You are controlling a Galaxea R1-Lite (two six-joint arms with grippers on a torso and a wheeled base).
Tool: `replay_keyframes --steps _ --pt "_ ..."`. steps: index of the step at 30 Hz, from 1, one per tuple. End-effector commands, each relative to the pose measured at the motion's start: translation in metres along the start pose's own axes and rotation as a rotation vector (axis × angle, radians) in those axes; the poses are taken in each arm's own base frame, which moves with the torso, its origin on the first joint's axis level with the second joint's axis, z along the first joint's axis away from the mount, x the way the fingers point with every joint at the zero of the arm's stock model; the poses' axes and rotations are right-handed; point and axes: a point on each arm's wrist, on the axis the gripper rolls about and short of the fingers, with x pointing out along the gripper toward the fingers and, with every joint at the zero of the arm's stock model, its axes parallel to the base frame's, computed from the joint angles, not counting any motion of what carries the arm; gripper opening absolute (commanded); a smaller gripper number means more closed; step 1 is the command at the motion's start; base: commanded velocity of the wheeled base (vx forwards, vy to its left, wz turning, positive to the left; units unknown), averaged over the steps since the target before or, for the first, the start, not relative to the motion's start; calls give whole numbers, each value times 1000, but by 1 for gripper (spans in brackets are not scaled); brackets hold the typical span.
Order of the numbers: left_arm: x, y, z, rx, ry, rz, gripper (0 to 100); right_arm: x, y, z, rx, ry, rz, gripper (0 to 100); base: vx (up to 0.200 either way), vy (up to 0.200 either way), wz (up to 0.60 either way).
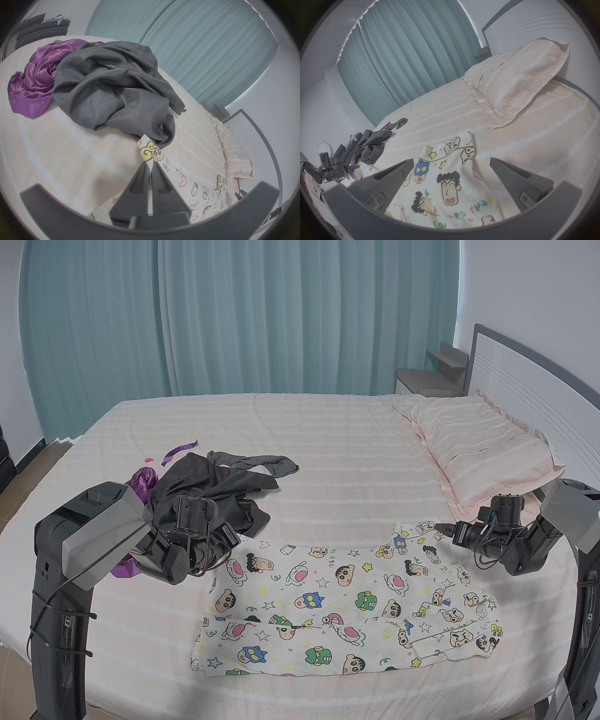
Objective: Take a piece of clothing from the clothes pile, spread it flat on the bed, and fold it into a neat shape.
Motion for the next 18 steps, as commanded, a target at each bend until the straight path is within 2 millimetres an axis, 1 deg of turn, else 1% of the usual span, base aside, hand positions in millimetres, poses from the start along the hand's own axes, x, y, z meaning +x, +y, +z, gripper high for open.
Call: replay_keyframes --steps 1,7,9,10,12,14,15,18 --pt "-3 2 -1 -1 3 9 0 46 -5 -25 -1 66 -46 100 0 0 0" --pt "-2 4 -3 -2 8 14 0 60 -7 -27 2 92 -75 100 0 0 0" --pt "-2 4 -3 -3 9 15 0 62 -4 -27 -2 92 -68 100 0 0 0" --pt "-2 4 -4 -3 9 14 0 66 0 -32 -8 105 -61 100 0 0 0" --pt "-2 4 -4 -3 11 15 0 68 3 -33 -11 106 -56 100 0 0 0" --pt "-2 4 -4 -3 12 16 0 75 11 -36 -18 108 -36 100 0 0 0" --pt "-2 5 -5 -2 13 17 0 74 12 -36 -17 108 -31 0 0 0 0" --pt "-2 6 -6 -3 16 22 0 74 16 -33 12 97 -18 0 0 0 0"
